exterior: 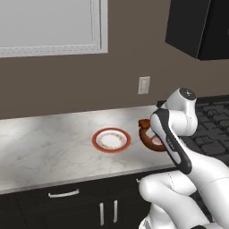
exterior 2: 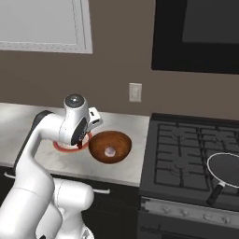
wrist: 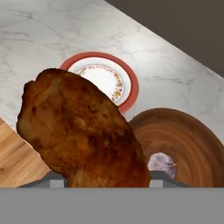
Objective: Place the chicken drumstick on the plate and place the garlic on the same plate.
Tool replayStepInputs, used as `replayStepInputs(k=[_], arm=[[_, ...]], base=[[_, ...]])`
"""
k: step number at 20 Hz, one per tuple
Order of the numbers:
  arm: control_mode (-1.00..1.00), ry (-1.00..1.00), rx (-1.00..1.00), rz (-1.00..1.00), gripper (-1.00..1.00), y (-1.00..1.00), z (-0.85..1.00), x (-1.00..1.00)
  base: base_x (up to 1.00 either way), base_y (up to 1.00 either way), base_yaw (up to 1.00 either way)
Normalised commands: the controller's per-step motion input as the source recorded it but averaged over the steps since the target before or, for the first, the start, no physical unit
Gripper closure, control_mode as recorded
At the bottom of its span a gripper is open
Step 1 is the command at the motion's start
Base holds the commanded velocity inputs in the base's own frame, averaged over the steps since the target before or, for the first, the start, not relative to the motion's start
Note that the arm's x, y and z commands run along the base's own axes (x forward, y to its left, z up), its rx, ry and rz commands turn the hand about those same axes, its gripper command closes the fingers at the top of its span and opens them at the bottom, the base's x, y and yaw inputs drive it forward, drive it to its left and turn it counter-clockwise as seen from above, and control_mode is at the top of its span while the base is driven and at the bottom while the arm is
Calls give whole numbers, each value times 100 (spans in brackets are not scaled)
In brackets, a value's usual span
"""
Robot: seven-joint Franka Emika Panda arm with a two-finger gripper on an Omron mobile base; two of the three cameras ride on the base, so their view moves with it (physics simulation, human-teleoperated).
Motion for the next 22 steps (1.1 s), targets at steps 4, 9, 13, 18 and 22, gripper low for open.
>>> replayStepInputs(k=[4,9,13,18,22], arm=[[100,0,0,0,100,0,0,0],[100,0,0,0,100,0,0,0],[100,0,0,0,100,0,0,0],[-100,2,0,0,100,13,6,24],[-100,9,0,0,100,25,1,48]], base=[[19,50,0],[26,47,0],[20,28,0],[10,10,0],[0,0,0]])
